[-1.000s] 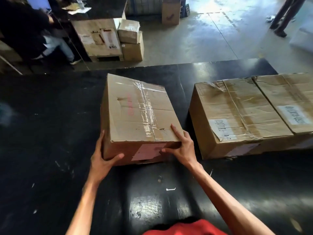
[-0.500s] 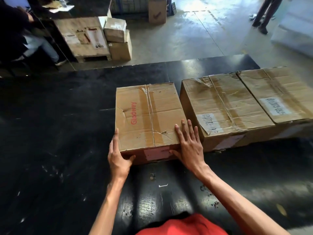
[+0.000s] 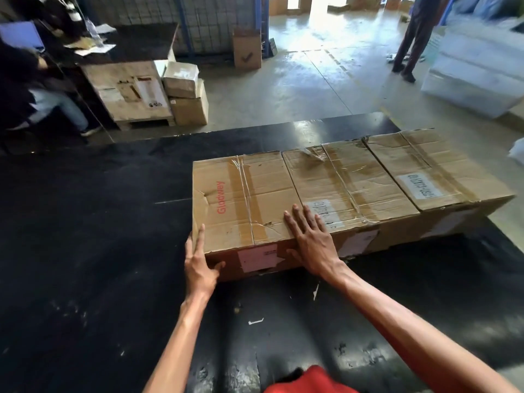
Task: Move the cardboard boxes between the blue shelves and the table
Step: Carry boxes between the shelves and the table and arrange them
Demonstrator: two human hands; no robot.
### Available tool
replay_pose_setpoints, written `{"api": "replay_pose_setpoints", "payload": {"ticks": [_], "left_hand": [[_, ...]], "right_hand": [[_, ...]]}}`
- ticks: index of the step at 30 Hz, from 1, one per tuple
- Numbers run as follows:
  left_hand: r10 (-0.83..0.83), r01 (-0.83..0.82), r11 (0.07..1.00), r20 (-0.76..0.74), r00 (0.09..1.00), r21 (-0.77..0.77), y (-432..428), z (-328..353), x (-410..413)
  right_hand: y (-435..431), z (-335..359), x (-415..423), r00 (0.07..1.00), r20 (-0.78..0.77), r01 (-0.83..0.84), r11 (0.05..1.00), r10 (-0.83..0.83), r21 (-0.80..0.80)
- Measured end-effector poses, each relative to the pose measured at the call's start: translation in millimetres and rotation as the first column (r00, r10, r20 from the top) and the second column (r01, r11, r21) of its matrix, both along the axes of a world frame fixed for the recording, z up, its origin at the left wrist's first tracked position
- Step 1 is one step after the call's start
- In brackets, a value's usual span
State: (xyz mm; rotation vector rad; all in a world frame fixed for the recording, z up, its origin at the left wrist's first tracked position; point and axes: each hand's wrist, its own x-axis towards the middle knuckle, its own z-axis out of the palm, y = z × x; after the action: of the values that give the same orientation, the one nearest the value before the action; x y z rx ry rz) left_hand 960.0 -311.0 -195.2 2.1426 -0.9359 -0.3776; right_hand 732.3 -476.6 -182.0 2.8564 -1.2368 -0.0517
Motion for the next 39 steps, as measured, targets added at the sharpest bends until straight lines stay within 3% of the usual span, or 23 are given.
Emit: {"api": "replay_pose_setpoints", "payload": {"ticks": [3,7,13,18,22,25,28,33,39], "left_hand": [[-0.011,0.011,0.999,0.006,1.000,0.040,3,7,-2],[0.016,-0.029,0.996,0.151,0.988,0.088,6,8,-11],[0.001,-0.008,0.999,0.205,0.979,0.035,21,15,-52],[0.115,-0.126,0.991,0.176,0.978,0.047,61,25,-68],[0.295,-0.311,0.948,0.180,0.939,0.069,116,37,-83],[0.454,-0.475,0.877,0.209,0.866,0.065,160,53,-107],[0.639,-0.670,0.740,0.244,0.729,0.062,214,66,-154],[0.860,-0.910,0.412,0.314,0.401,0.034,306,88,-283],[0.922,-1.000,-0.003,0.386,-0.013,-0.027,394,117,-446]], "right_hand": [[0,9,-5,0.998,-0.041,-0.036,0.999,0.037,0.034],[5,18,-10,0.999,-0.030,-0.028,0.996,0.030,0.090],[29,16,-16,0.984,0.166,-0.068,0.995,0.057,0.066],[54,35,11,0.934,0.295,-0.240,0.965,0.200,0.105],[92,48,40,0.865,0.340,-0.450,0.870,0.369,0.201],[125,55,58,0.775,0.375,-0.611,0.755,0.509,0.238],[169,57,59,0.634,0.411,-0.769,0.591,0.655,0.243],[261,66,31,0.317,0.459,-0.946,0.239,0.830,0.222],[392,98,-46,-0.091,0.539,-0.959,-0.220,0.837,0.178]]}}
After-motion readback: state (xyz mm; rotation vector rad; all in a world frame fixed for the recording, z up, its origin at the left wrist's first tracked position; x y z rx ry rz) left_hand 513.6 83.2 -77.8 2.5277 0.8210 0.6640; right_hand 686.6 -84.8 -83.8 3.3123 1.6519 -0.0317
